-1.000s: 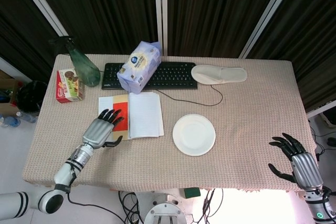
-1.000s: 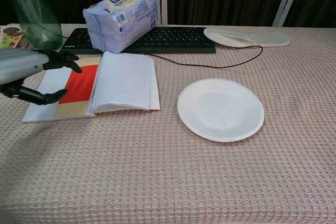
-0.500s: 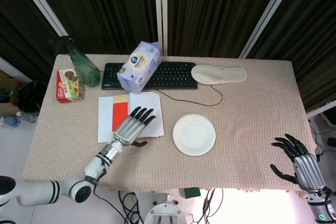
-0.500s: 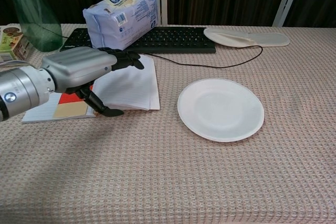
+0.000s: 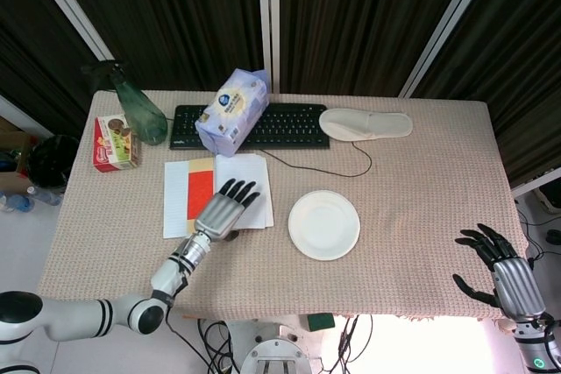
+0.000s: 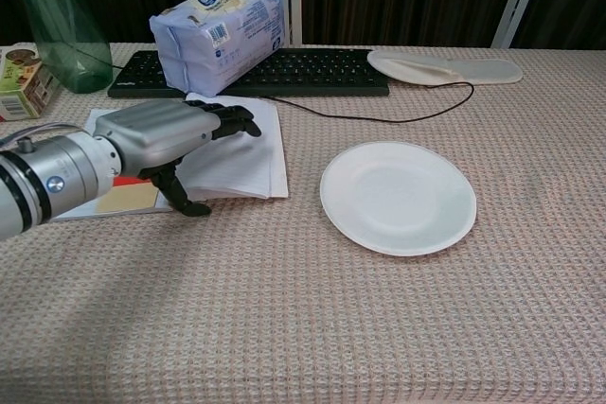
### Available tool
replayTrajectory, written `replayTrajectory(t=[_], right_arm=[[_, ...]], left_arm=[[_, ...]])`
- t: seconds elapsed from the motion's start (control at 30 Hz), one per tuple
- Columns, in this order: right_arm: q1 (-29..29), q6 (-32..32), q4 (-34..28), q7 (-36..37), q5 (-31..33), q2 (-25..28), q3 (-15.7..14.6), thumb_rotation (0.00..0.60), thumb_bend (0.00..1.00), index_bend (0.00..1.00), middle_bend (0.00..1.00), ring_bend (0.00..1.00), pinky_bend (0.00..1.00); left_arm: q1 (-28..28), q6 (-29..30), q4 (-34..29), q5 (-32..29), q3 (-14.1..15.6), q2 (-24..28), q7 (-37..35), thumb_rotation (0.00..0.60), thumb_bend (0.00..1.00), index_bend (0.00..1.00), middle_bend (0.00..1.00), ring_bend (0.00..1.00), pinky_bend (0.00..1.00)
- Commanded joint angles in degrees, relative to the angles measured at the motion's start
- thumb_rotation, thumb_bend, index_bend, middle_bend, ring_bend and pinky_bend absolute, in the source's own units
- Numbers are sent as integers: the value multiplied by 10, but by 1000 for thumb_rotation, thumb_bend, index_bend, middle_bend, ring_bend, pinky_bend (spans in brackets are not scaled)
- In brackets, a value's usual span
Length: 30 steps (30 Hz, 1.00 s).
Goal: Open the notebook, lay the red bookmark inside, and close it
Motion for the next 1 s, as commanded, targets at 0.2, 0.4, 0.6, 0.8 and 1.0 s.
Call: replayTrajectory(t=[0.2,0.4,0.6,0.8,1.0], right_arm=[[0,1,0,0,0,0,0,600,205,307,205,101,193],[0,1,0,1,-2,0,0,600,205,307,205,100,193],[0,1,1,2,-2,0,0,600,205,307,205,101,193],[0,3,1,3,-3,1,0,600,205,307,205,100,193],[-1,5,1,4,-3,1,0,600,205,307,205,101,193]], left_arm=[[3,14,16,1,1,-21,0,600,215,108,0,0,62],[8,38,54,27,4,-53,-15,600,273,129,0,0,65],[11,52,93,51,5,-82,-30,600,301,162,0,0,67],[22,89,128,89,1,-107,-73,600,378,259,70,20,86],[36,113,141,100,-2,-114,-80,600,421,392,132,99,117]])
